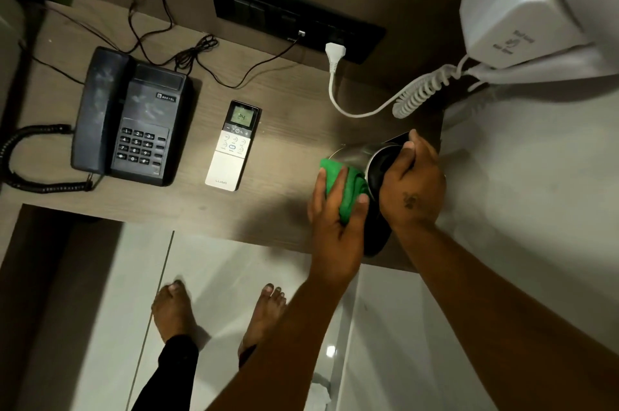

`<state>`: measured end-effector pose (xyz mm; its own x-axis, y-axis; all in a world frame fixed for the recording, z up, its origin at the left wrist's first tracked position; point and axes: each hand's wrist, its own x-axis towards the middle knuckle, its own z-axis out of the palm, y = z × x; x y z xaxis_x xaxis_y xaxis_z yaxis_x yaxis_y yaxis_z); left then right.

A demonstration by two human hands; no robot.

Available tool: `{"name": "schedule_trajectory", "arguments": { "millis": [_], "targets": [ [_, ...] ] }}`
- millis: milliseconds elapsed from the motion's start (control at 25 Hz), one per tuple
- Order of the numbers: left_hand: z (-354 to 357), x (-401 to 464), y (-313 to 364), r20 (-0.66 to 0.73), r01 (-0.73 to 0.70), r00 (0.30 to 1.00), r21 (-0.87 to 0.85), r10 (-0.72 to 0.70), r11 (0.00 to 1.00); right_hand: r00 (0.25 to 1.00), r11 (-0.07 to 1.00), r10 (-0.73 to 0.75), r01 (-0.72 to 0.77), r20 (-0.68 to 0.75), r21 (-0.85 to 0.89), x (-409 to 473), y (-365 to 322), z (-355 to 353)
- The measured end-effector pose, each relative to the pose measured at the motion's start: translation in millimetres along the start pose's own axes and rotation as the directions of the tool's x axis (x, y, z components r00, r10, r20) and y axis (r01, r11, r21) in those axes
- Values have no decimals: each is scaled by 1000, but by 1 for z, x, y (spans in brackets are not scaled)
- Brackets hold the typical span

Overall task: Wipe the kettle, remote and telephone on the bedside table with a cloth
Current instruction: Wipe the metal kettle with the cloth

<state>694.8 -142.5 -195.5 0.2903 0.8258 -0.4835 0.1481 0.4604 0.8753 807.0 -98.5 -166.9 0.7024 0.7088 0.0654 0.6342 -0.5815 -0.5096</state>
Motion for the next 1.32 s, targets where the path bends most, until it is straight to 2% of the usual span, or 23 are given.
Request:
{"name": "schedule_trajectory", "arguments": {
  "millis": [200,360,440,520,600,680,760,840,920,1000,1080,1160,1240,1320],
  "targets": [
    [-14,35,5,-25,-78,996,89,80,993,1000,1000,-2,2,-9,-12,2,2,1],
    [-27,103,46,206,-103,977,267,48,958,1000,1000,-15,14,-15,-25,2,3,0],
    [-26,116,55,275,-178,959,369,76,912,1000,1000,-9,8,-9,-28,3,4,0],
    [-25,109,51,203,-230,968,507,145,831,1000,1000,-11,11,-13,-14,2,4,0],
    [-23,83,34,11,-155,983,572,182,806,1000,1000,-16,16,-24,-8,1,4,1],
    [-20,49,12,-123,-99,975,504,184,858,999,1000,-21,21,-25,-5,1,3,1],
    [-15,16,-8,-178,-43,977,383,120,923,999,1000,-30,30,-31,-10,0,4,2],
    [-16,0,-16,-207,64,978,217,-18,974,999,999,-39,39,-36,-9,1,5,2],
    [-25,7,-18,-197,205,959,-19,-205,979,998,999,-52,52,-35,-4,2,9,2],
    [-43,16,-12,-141,344,912,-250,-385,905,999,999,-48,48,-7,-1,2,9,2],
    [-63,20,-8,-92,431,865,-368,-494,824,999,1000,-13,14,36,-4,3,5,-2],
    [-83,15,-7,-65,448,846,-452,-530,771,998,998,-69,69,15,-7,0,-4,-13],
    [-105,8,-6,-23,441,845,-536,-535,719,975,972,-207,214,-88,93,-14,-19,-27],
    [-124,5,-2,20,425,853,-605,-521,673,958,940,-265,281,-105,193,-41,-36,-30]
  ]
}}
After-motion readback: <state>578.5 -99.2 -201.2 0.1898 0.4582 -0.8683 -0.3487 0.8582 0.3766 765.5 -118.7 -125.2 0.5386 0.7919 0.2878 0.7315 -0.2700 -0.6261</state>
